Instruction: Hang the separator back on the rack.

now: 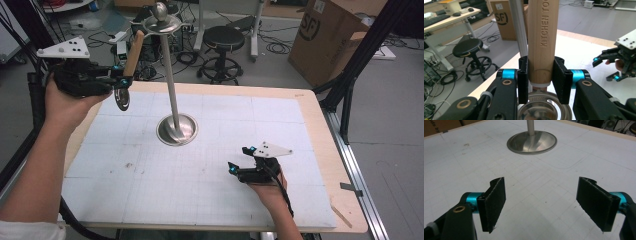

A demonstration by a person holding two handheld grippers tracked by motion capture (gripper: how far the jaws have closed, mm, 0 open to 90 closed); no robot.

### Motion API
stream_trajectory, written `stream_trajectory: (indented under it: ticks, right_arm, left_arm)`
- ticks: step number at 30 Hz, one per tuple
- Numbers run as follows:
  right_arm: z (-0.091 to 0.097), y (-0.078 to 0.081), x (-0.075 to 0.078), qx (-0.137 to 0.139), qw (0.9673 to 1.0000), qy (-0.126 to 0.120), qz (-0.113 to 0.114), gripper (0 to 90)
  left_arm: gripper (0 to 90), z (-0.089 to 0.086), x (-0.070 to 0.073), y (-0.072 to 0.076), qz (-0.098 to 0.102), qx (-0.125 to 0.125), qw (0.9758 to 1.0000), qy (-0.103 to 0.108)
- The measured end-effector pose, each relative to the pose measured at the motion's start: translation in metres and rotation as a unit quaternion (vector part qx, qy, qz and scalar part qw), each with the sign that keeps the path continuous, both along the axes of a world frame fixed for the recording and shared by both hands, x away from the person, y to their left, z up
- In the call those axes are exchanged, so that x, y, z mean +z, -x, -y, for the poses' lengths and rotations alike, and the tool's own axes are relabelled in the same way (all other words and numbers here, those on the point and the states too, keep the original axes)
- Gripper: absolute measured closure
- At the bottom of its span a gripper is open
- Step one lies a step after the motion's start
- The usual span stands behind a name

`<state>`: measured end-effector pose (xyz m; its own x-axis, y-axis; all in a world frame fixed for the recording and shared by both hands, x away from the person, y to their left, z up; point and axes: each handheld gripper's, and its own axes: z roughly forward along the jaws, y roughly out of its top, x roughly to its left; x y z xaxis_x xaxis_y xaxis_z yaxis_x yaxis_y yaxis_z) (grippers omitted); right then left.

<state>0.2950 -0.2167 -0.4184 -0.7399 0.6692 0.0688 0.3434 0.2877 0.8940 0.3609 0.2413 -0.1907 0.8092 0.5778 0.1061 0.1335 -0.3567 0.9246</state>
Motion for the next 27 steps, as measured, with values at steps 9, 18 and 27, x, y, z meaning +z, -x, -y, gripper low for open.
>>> stream_trajectory:
  ticks: [9,18,27]
  right_arm:
    - [0.002,0.0,0.0,-0.001,1.0,-0.003,0.0,22.7]
    - [0.002,0.0,0.0,-0.001,1.0,-0.003,0.0,22.7]
    - [0.002,0.0,0.0,0.0,1.0,-0.004,-0.003,22.8]
  left_arm:
    - [68.8,0.003,0.001,-0.005,0.004,0.014,0.9999,-0.007]
    - [68.8,0.005,-0.001,-0.009,0.001,0.021,0.9997,-0.01]
    - [68.8,0.011,-0.005,-0.016,0.0,0.02,0.9997,-0.013]
